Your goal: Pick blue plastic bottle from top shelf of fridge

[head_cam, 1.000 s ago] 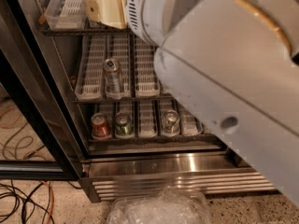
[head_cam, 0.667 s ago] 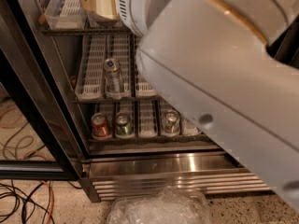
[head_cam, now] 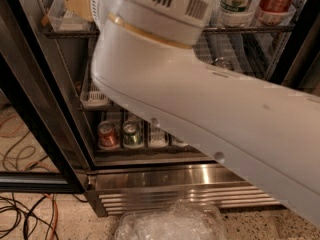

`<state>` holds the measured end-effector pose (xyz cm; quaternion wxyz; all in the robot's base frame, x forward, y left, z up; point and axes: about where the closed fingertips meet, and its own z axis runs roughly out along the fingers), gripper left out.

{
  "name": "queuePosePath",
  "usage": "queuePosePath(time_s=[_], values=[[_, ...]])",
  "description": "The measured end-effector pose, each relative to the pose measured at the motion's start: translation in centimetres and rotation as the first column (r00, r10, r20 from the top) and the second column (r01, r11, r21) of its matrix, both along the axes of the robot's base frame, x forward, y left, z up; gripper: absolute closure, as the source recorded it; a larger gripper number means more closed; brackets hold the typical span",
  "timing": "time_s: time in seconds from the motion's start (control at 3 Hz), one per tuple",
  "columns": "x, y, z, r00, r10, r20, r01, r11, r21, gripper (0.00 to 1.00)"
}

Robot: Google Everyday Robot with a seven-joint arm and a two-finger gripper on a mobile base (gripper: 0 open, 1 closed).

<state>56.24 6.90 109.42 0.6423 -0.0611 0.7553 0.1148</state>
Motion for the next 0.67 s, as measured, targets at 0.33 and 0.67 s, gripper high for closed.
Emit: queuePosePath(time_s=[0.33,0.67], values=[[0.03,-0.58,1.57,0.9978,-0.032,0.059,0.034,0.999,-0.039,0.0],[-0.48,-0.04,2.3,0.9967,-0.022,0.078,0.028,0.997,-0.073,0.0]])
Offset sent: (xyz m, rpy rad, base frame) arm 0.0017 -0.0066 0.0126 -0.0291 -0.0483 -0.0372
